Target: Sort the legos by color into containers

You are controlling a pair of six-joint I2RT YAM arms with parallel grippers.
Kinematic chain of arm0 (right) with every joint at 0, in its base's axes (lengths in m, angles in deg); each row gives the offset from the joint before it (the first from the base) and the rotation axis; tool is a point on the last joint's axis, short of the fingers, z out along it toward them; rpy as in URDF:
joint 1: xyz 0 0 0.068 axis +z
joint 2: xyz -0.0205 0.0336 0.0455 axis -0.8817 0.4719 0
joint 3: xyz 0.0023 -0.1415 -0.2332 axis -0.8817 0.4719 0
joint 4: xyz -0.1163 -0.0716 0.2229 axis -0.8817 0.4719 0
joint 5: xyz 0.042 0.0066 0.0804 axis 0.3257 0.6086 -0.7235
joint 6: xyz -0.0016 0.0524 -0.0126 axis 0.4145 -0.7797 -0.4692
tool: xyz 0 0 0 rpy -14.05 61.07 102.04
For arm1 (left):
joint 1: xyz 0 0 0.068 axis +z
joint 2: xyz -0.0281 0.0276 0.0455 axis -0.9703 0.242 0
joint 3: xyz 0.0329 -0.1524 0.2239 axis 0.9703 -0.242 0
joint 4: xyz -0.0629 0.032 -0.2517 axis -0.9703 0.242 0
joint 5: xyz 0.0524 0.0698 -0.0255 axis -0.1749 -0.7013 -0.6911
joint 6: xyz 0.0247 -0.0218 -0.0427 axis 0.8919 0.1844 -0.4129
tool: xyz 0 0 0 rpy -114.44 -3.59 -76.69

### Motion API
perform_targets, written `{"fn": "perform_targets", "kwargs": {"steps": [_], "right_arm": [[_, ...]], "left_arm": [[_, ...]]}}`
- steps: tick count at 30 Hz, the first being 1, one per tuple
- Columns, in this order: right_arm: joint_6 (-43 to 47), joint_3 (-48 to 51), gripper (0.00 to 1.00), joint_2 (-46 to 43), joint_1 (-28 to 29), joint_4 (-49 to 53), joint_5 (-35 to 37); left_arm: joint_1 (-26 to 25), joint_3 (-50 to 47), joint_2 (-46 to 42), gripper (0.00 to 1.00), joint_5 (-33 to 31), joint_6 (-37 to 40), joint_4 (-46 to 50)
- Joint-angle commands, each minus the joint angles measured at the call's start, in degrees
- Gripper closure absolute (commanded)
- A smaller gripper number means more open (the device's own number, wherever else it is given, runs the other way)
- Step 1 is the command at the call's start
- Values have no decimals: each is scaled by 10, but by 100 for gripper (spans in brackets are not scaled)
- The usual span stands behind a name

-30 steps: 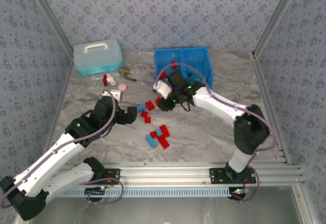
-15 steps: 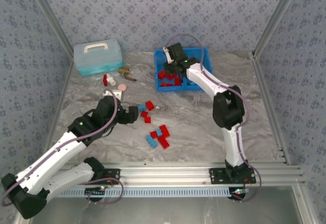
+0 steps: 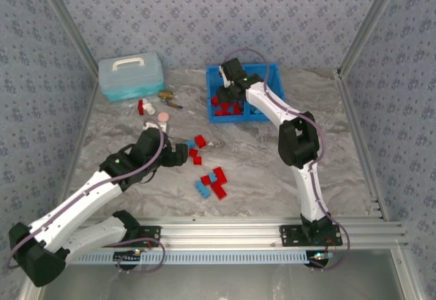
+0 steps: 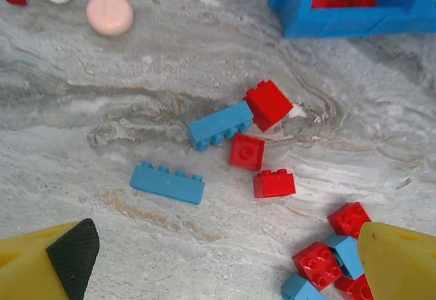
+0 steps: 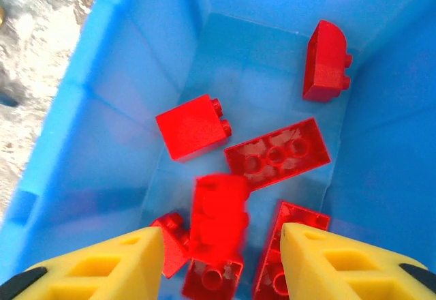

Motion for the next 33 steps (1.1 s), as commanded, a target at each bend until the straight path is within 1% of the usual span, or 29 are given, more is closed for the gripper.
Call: {"fn": "perform_targets", "kwargs": {"steps": [1,4,5,7,10,11,15,17,19,21,25,28,33], "right_arm": [[-8,-3,47,-67,3,14,-12],[-13,40,47,-129,6,-1,-17],[-16,69,47,-161,8,-13,-17],[-22,139,47,-232,15,-58,-14],[-36,269,45,-348,28,-128,-3],[-43,312,43,-387,33,-145,6],[-60,459,17,-510,53,-190,52],[-66,513,10,-552,57,-191,69],[-70,548,7,-585,59,-186,83],[-68,575,5,-615,60,-181,97],[-66,598,4,-636,59,-162,112],[-66,600,3,-636,59,-157,113],[-68,602,3,-631,59,-169,108]], "left_arm": [[3,9,24,1,31,-23,-20],[3,8,51,1,59,-40,-36],[2,8,63,1,69,-48,-40],[2,9,92,1,83,-64,-48],[1,12,142,1,108,-81,-65],[-1,15,162,1,113,-85,-71],[-11,36,239,1,118,-87,-92],[-16,51,278,2,106,-79,-93],[-22,69,316,3,84,-67,-91],[-31,92,354,7,55,-51,-79],[-41,118,408,16,61,-41,-89],[-44,120,433,28,58,-49,-90],[-46,101,442,47,41,-60,-94]]}}
